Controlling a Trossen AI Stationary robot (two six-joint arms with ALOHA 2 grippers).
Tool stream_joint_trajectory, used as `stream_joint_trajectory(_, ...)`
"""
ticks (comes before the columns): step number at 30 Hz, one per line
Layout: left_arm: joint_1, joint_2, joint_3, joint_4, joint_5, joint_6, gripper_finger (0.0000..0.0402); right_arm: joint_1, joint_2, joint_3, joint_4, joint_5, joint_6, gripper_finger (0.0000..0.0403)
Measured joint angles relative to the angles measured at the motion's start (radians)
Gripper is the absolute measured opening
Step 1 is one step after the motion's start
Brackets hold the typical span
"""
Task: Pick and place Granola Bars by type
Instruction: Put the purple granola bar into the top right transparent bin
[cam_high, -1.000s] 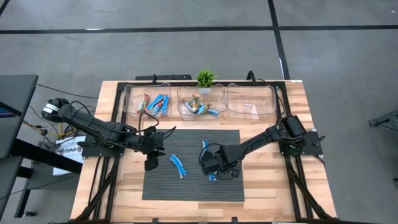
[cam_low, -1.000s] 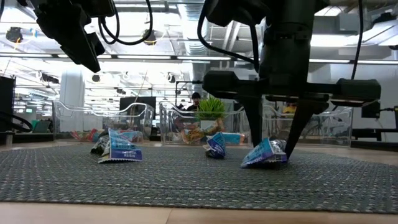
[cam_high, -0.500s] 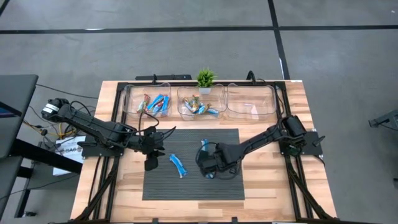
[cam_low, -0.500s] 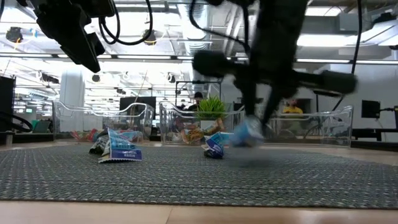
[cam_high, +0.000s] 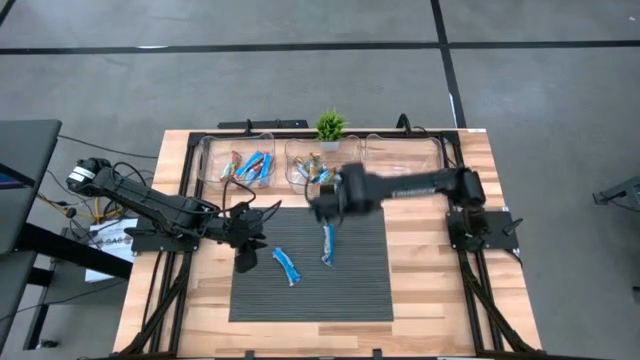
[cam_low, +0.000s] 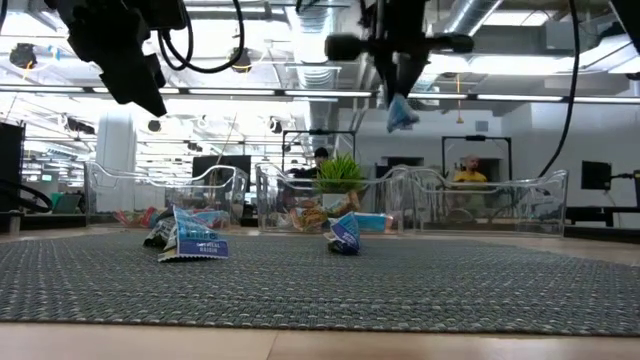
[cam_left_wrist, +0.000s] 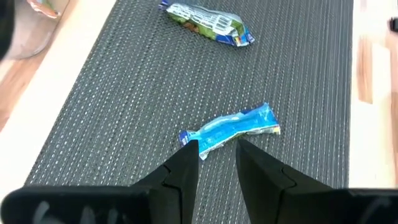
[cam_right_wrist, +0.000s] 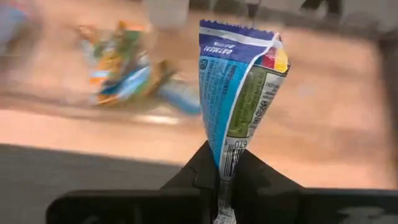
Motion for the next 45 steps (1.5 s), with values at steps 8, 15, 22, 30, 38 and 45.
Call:
stream_joint_trajectory(8,0.0,0.0,0.0,0.032,-0.04,-0.103,0.0098,-0.206,-0.103,-0.037,-0.007,0.043,-0.279,0.0017)
stream_joint_trajectory(15,0.01,0.0,0.0,0.056,-0.067,-0.138,0.0098,-0.313,-0.24,-0.232,-0.015,0.048,-0.355,0.0011)
stream_joint_trajectory(22,0.041,0.0,0.0,0.057,-0.073,-0.141,0.0098,-0.363,-0.366,-0.462,0.123,0.009,-0.422,0.0016)
stream_joint_trajectory(30,0.075,0.0,0.0,0.058,-0.072,-0.143,0.0098,-0.424,-0.382,-0.507,0.17,-0.01,-0.498,0.0086)
stream_joint_trajectory(38,0.08,0.0,0.0,0.097,-0.073,-0.154,0.0098,-0.434,-0.379,-0.507,0.203,-0.012,-0.571,0.0172)
stream_joint_trajectory(45,0.08,0.0,0.0,0.105,-0.083,-0.159,0.0098,-0.348,-0.379,-0.507,0.357,-0.234,-0.571,0.0214)
